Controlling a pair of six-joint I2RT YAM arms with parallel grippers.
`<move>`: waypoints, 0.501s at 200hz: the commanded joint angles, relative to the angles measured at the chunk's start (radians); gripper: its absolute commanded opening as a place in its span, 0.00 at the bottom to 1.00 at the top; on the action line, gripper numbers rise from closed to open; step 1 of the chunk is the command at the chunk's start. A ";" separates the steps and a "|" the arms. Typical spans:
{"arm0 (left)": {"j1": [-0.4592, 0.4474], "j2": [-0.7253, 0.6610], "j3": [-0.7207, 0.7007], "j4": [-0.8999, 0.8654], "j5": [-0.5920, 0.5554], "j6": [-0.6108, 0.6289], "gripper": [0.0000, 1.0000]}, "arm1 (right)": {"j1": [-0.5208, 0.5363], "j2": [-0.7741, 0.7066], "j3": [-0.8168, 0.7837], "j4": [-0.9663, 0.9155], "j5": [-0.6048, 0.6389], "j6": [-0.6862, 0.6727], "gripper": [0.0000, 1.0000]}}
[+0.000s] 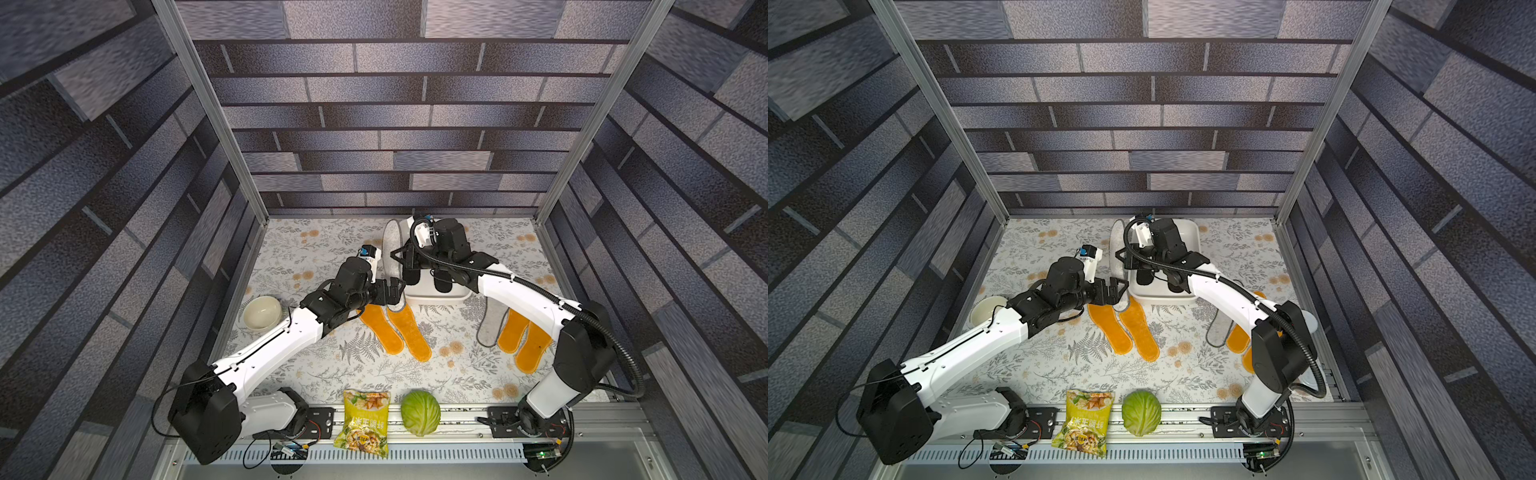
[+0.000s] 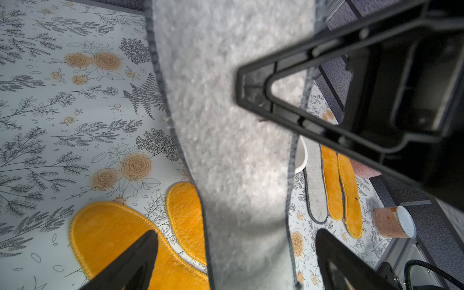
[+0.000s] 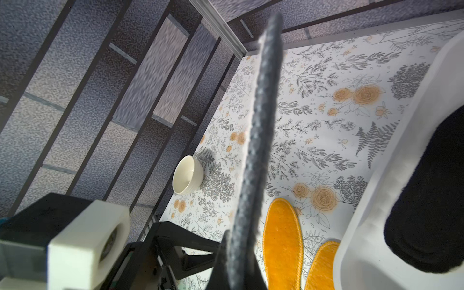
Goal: Put the insoles into the storage box
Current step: Pick up the insole from the center of the board, then place the insole in the storage box.
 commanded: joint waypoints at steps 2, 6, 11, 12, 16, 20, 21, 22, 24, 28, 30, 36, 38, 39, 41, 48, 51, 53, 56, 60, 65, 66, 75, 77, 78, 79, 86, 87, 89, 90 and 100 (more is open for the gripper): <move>0.018 -0.078 -0.029 -0.007 -0.039 -0.001 1.00 | -0.047 -0.061 -0.041 0.044 0.058 -0.014 0.00; 0.024 -0.089 -0.036 -0.004 -0.039 -0.004 1.00 | -0.058 -0.068 -0.048 0.047 0.067 -0.013 0.00; 0.032 -0.100 -0.044 0.001 -0.039 -0.009 1.00 | -0.071 -0.073 -0.057 0.051 0.074 -0.012 0.00; 0.033 -0.102 -0.045 0.002 -0.039 -0.010 1.00 | -0.074 -0.075 -0.059 0.052 0.075 -0.012 0.00; 0.039 -0.111 -0.052 0.005 -0.040 -0.014 1.00 | -0.085 -0.079 -0.064 0.055 0.078 -0.013 0.00; 0.048 -0.118 -0.058 0.007 -0.039 -0.020 1.00 | -0.096 -0.081 -0.070 0.055 0.079 -0.016 0.00; 0.050 -0.120 -0.059 0.008 -0.040 -0.021 1.00 | -0.097 -0.082 -0.071 0.056 0.078 -0.018 0.00; 0.051 -0.122 -0.061 0.009 -0.039 -0.023 1.00 | -0.101 -0.084 -0.072 0.057 0.076 -0.019 0.00; 0.054 -0.125 -0.063 0.010 -0.038 -0.024 1.00 | -0.105 -0.085 -0.075 0.061 0.073 -0.023 0.00; 0.062 -0.131 -0.068 0.010 -0.034 -0.028 1.00 | -0.117 -0.087 -0.080 0.064 0.072 -0.029 0.00; 0.067 -0.133 -0.070 0.010 -0.033 -0.030 1.00 | -0.122 -0.088 -0.082 0.068 0.072 -0.031 0.00; 0.077 -0.141 -0.078 0.010 -0.023 -0.034 1.00 | -0.138 -0.086 -0.090 0.075 0.066 -0.037 0.00; 0.081 -0.142 -0.080 0.011 -0.020 -0.035 1.00 | -0.142 -0.084 -0.090 0.076 0.063 -0.039 0.00; 0.082 -0.144 -0.081 0.010 -0.018 -0.035 1.00 | -0.145 -0.084 -0.090 0.077 0.060 -0.039 0.00; 0.085 -0.146 -0.084 0.010 -0.016 -0.037 1.00 | -0.150 -0.081 -0.090 0.077 0.057 -0.038 0.00; 0.094 -0.151 -0.090 0.009 -0.015 -0.044 1.00 | -0.167 -0.072 -0.089 0.081 0.045 -0.040 0.00; 0.099 -0.153 -0.090 0.010 -0.015 -0.047 1.00 | -0.175 -0.067 -0.089 0.083 0.040 -0.040 0.00; 0.102 -0.154 -0.092 0.009 -0.015 -0.049 1.00 | -0.179 -0.064 -0.087 0.085 0.036 -0.040 0.00; 0.105 -0.154 -0.093 0.010 -0.013 -0.051 1.00 | -0.185 -0.058 -0.086 0.089 0.032 -0.039 0.00; 0.109 -0.154 -0.095 0.009 -0.008 -0.052 1.00 | -0.193 -0.051 -0.085 0.097 0.024 -0.036 0.00; 0.115 -0.154 -0.096 0.011 0.002 -0.053 1.00 | -0.203 -0.040 -0.087 0.114 0.014 -0.029 0.00; 0.117 -0.154 -0.096 0.010 0.003 -0.052 1.00 | -0.204 -0.039 -0.087 0.119 0.012 -0.027 0.00; 0.122 -0.152 -0.098 0.010 0.014 -0.054 1.00 | -0.216 -0.017 -0.086 0.146 0.001 -0.017 0.00; 0.123 -0.151 -0.098 0.010 0.015 -0.053 1.00 | -0.218 -0.011 -0.085 0.150 -0.001 -0.016 0.00; 0.123 -0.150 -0.098 0.012 0.015 -0.053 1.00 | -0.219 -0.008 -0.083 0.152 -0.001 -0.014 0.00; 0.124 -0.150 -0.098 0.011 0.015 -0.052 1.00 | -0.220 -0.005 -0.082 0.153 -0.002 -0.013 0.00; 0.124 -0.147 -0.097 0.012 0.016 -0.053 1.00 | -0.227 0.017 -0.072 0.155 -0.002 -0.010 0.00; 0.124 -0.147 -0.096 0.012 0.017 -0.053 1.00 | -0.227 0.021 -0.071 0.155 -0.003 -0.011 0.00; 0.124 -0.146 -0.096 0.011 0.018 -0.053 1.00 | -0.229 0.028 -0.067 0.155 -0.003 -0.011 0.00; 0.124 -0.146 -0.096 0.011 0.019 -0.053 1.00 | -0.231 0.031 -0.065 0.155 -0.004 -0.011 0.00; 0.125 -0.138 -0.093 0.009 0.022 -0.054 1.00 | -0.235 0.067 -0.047 0.167 -0.015 -0.009 0.00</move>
